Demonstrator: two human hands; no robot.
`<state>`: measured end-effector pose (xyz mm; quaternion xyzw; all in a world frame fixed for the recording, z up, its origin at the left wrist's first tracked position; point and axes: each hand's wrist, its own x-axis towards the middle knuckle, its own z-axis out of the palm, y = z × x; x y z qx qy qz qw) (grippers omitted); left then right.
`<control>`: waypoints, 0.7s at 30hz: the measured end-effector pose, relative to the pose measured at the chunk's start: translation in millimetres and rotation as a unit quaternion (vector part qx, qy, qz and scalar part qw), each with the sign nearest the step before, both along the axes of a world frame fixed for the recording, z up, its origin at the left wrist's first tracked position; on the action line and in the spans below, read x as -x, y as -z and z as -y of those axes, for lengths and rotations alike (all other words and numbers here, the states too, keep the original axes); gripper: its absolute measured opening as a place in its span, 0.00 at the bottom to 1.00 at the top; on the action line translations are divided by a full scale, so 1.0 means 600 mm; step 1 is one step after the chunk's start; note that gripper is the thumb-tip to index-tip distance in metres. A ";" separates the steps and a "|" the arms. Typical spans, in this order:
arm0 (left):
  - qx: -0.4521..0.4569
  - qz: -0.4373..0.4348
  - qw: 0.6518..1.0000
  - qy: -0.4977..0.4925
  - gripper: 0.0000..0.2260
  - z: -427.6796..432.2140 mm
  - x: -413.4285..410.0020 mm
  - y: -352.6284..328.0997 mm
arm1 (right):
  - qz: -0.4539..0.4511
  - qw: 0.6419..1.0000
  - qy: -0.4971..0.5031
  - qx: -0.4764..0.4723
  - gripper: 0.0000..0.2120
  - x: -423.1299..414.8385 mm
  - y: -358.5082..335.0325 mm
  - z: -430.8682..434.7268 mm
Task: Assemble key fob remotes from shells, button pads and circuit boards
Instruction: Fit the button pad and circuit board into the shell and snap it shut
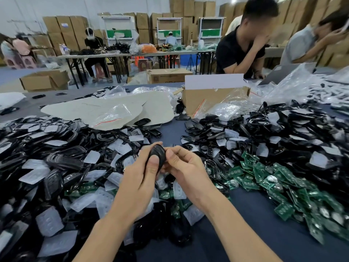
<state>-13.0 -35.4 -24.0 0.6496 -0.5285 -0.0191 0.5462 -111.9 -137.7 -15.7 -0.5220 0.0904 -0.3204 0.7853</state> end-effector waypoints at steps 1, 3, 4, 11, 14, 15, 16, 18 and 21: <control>-0.003 0.000 1.000 0.004 0.14 0.001 0.009 -0.004 | -0.001 1.000 0.016 -0.003 0.08 0.011 0.000 -0.003; 0.002 -0.023 1.000 0.012 0.10 0.007 0.030 -0.010 | -0.002 0.999 0.048 -0.008 0.15 0.035 0.001 -0.006; 0.010 -0.040 0.999 0.021 0.09 0.013 0.041 -0.011 | -0.003 0.998 0.065 -0.009 0.15 0.048 0.001 -0.009; 0.042 -0.159 0.984 0.076 0.07 0.061 0.156 -0.025 | 0.005 0.979 0.203 -0.001 0.12 0.155 -0.001 -0.033; 0.038 -0.187 0.969 0.159 0.05 0.077 0.223 -0.046 | -0.005 0.968 0.248 0.023 0.12 0.216 -0.016 -0.030; 0.030 -0.197 0.961 0.192 0.03 0.082 0.245 -0.054 | 0.000 0.965 0.261 0.024 0.11 0.239 -0.022 -0.028; 0.020 -0.197 0.955 0.219 0.04 0.087 0.267 -0.063 | 0.012 0.961 0.276 0.019 0.12 0.264 -0.027 -0.024; -0.005 -0.179 0.948 0.263 0.08 0.103 0.313 -0.081 | 0.045 0.950 0.309 0.004 0.13 0.312 -0.036 -0.019; -0.041 -0.144 0.934 0.324 0.11 0.131 0.408 -0.102 | 0.093 0.937 0.333 -0.040 0.18 0.376 -0.044 -0.016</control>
